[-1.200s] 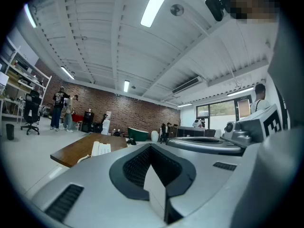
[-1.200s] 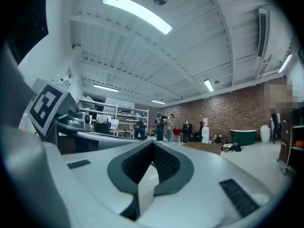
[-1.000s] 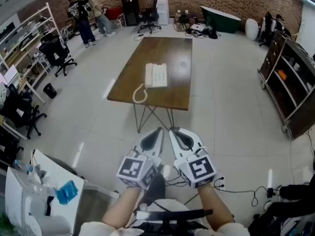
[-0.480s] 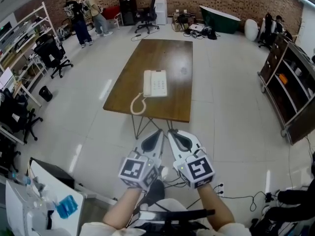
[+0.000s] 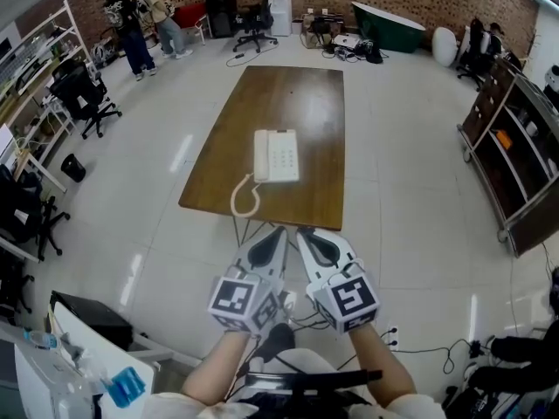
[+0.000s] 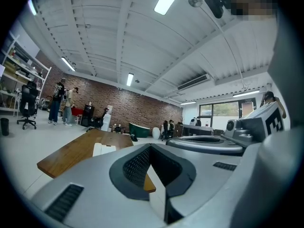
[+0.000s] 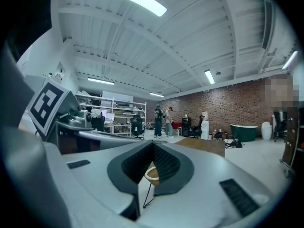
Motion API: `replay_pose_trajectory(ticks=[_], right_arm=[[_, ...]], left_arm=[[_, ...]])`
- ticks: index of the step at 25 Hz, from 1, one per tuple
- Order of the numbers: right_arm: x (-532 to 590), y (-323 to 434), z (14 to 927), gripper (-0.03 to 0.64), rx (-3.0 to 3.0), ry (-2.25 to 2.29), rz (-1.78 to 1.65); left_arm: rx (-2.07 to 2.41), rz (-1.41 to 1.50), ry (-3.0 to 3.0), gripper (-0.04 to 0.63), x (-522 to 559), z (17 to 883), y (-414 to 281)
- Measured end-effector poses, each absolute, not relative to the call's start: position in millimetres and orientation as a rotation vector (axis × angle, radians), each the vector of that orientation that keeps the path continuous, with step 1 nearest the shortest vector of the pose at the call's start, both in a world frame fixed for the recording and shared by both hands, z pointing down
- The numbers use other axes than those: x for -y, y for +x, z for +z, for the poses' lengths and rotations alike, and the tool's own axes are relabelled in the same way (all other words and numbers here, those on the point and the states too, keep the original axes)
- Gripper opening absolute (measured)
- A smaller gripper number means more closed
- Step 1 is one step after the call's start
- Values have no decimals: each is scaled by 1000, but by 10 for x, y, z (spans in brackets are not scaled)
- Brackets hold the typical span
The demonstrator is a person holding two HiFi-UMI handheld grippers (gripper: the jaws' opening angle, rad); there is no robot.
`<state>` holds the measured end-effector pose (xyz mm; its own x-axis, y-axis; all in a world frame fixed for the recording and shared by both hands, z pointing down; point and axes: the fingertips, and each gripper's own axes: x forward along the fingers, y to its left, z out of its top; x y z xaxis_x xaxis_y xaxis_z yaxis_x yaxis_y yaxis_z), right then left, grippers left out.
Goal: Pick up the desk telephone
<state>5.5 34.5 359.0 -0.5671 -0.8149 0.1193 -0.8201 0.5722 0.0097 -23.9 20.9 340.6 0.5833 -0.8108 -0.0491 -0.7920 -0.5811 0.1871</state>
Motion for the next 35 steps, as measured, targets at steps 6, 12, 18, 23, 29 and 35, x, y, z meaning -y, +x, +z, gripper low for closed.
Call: replay_pose_trajectory(ticks=[6,12,18,23,29,35], right_arm=[[-48,-32,3626,0,2665,1417,103],[249,-110,3674,0,2642,1425,144],[545,-215,3693,0,2625,1459,159],[708,-270,3691,0,2612,1493,154],[816,-290,3694,0,2597,1523,140],[867,-324,3738,0,2592,1530,141]], left_arm=[[1322,-209,2639,2,109,3442,-317],[1306,-224,2620,2,413,3496,-455],[1290,-213,2614,2,738,3561,-646],[1266,-214,2624,2,914,3566,-705],[1227,-205,2647,2,1017,3570,-648],[1228,-189,2644,2,1086,3616,-685]])
